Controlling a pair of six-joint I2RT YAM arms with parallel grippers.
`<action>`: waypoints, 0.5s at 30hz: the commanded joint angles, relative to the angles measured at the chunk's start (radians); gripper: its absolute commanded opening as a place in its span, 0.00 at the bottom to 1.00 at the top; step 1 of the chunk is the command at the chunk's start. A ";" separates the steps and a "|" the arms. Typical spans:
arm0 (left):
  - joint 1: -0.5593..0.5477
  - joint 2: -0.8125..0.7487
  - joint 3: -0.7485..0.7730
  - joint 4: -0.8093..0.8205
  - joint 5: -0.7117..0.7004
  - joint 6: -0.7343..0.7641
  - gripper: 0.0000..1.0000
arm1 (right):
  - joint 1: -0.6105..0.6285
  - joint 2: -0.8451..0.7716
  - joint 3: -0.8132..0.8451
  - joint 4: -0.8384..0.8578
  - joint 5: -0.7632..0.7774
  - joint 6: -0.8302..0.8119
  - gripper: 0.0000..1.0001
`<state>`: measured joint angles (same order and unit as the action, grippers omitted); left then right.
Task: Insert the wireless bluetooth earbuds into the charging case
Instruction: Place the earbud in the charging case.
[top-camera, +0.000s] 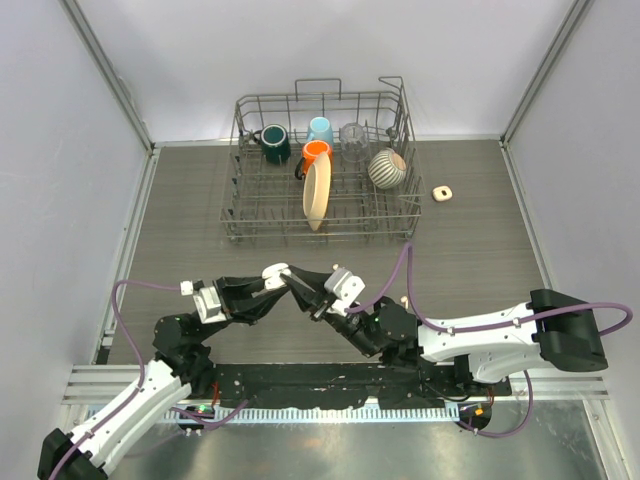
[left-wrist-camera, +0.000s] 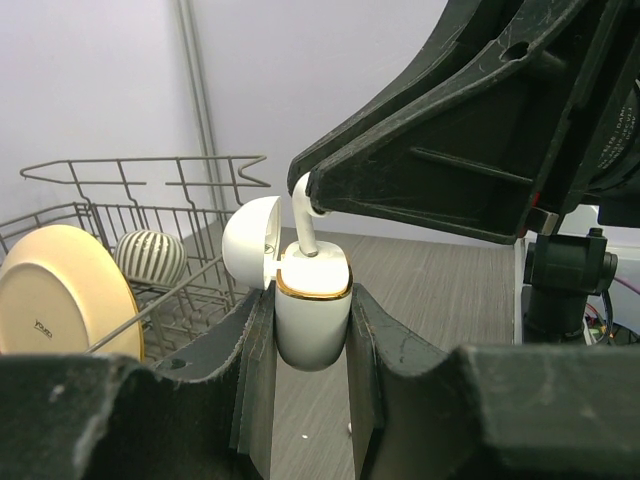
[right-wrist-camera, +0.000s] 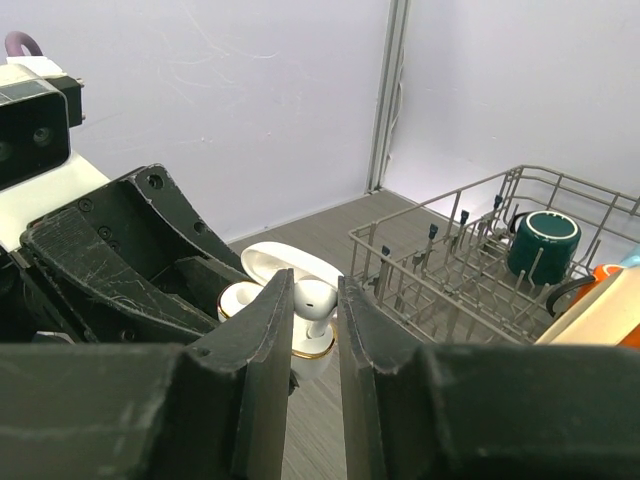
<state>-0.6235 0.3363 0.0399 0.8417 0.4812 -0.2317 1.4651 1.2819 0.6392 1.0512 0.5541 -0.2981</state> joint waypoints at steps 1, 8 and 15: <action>0.001 0.001 0.017 0.094 0.025 0.003 0.00 | 0.001 -0.009 0.002 0.059 0.040 -0.030 0.01; 0.001 -0.016 0.014 0.094 0.004 0.000 0.00 | 0.001 -0.016 -0.009 0.009 0.006 -0.003 0.01; 0.001 -0.034 0.008 0.102 -0.038 -0.006 0.00 | 0.001 -0.026 -0.024 -0.045 -0.023 -0.006 0.01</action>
<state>-0.6235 0.3290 0.0380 0.8410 0.4786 -0.2329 1.4651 1.2736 0.6273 1.0451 0.5362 -0.3038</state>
